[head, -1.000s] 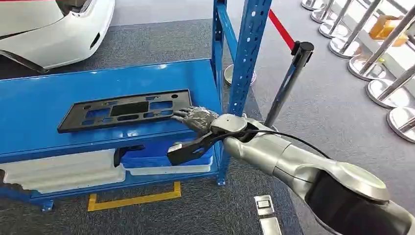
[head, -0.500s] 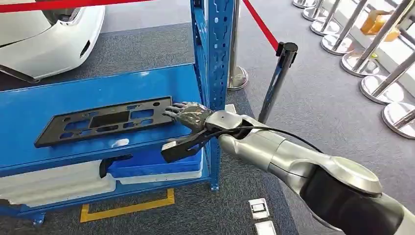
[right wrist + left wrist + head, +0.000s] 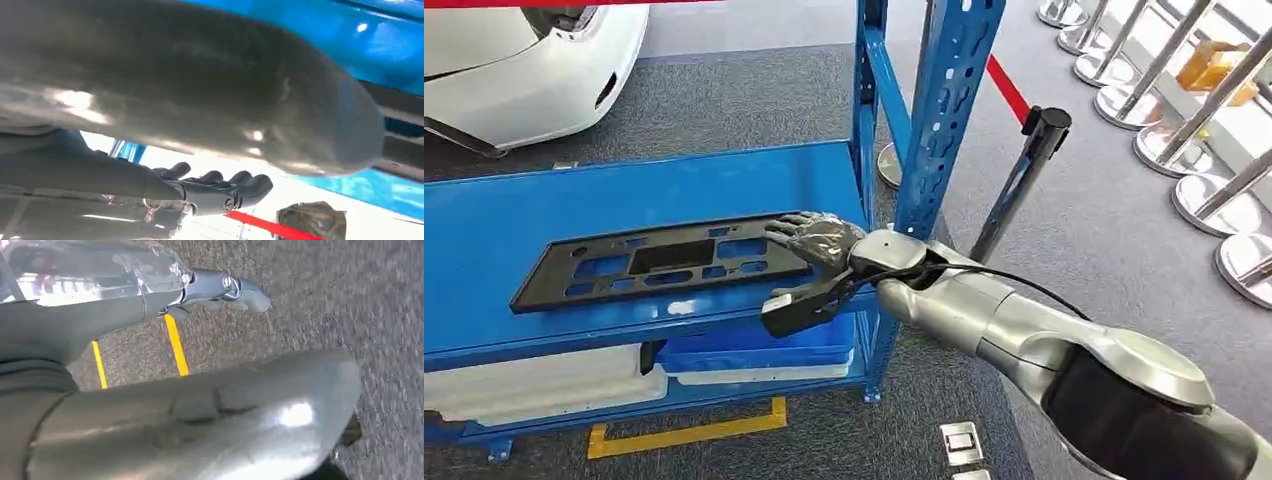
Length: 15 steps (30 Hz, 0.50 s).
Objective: Take the parts from the cabinet and place them on the table.
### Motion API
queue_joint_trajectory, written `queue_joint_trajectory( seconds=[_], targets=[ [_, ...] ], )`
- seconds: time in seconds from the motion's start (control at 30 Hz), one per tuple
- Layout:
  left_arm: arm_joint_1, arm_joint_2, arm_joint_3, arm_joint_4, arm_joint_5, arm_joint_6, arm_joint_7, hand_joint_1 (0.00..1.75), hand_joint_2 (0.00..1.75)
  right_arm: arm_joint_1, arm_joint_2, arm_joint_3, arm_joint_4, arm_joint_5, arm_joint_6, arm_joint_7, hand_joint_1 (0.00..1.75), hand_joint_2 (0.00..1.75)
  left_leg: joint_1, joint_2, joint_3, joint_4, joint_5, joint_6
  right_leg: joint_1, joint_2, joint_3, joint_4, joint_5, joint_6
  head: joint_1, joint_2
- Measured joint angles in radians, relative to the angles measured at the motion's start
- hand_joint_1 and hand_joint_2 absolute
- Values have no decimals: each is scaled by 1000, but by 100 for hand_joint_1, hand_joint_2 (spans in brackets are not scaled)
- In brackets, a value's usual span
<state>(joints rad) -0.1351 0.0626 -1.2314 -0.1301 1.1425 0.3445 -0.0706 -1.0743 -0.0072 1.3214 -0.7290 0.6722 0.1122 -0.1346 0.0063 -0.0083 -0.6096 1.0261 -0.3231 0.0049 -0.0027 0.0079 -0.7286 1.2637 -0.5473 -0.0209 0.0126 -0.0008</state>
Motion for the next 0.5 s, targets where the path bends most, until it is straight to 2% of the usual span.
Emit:
queue_joint_trajectory(
  seconds=[0.03, 0.07, 0.13, 0.17, 0.2, 0.23, 0.3, 0.4, 0.43, 0.5],
  targets=[
    [0, 0, 0, 0, 0, 1, -1, 0, 0, -1, 0, 0, 1, 0, -1, 0, 0, 0, -1, -1, 12, 0, -7, -2, 1, 0, 31, -89, 61, -5, 4, 0],
    [-1, 0, 0, 0, 0, 1, -2, 0, 0, -1, 0, 0, 1, 0, -3, 0, 0, 0, -2, -2, 23, 0, -15, -5, 5, 0, 67, -186, 121, -15, 9, 0],
    [-4, -2, 0, -2, 0, 3, -13, 0, 0, -4, 2, 0, 4, 1, -7, -2, 0, 0, -5, -5, 22, 4, -23, -16, 13, 1, 89, -233, 109, -21, 4, 0],
    [-4, -2, 0, -2, 0, 4, -18, 0, 0, -4, 5, 0, 4, 1, -8, -3, 0, 0, 2, -4, 21, 2, -22, -21, 18, 2, 86, -227, 108, -21, 8, 0],
    [-3, -2, 0, -2, -1, 6, -21, 0, 0, -3, 5, 0, 6, 1, -9, -3, 0, 0, -2, -1, 20, 10, -27, -20, 10, 2, 88, -234, 110, -17, 6, 0],
    [-3, -2, 0, -2, -3, 8, -21, 0, 0, -1, 6, 1, 6, 4, -11, -4, 0, 0, 1, 0, 21, 8, -27, -20, 13, 3, 88, -232, 108, -13, 5, 0],
    [-4, -2, -1, -2, -11, 13, -21, 0, 0, 0, 10, 1, 8, 2, -14, -6, 0, 0, 2, 0, 22, 5, -27, -21, 15, 2, 87, -232, 106, -16, -4, 0],
    [-4, -2, -3, -3, -21, 14, -21, 0, 0, 2, 15, 1, 10, 1, -14, -7, 0, 0, 4, 0, 23, 1, -28, -24, 17, 1, 88, -232, 103, -21, -8, 0],
    [-5, -2, -5, -3, -21, 14, -19, 0, 0, 3, 15, 0, 11, 1, -14, -7, 0, 175, 4, 0, 24, 0, -28, -25, 17, 1, 88, -232, 103, -22, -8, 0],
    [-5, -2, -7, -3, -22, 15, -15, 0, 0, 5, 18, 0, 15, 1, -13, -10, 0, 175, 4, 0, 24, -1, -27, -26, 17, 1, 88, -232, 103, -22, -11, 0]
  ],
)
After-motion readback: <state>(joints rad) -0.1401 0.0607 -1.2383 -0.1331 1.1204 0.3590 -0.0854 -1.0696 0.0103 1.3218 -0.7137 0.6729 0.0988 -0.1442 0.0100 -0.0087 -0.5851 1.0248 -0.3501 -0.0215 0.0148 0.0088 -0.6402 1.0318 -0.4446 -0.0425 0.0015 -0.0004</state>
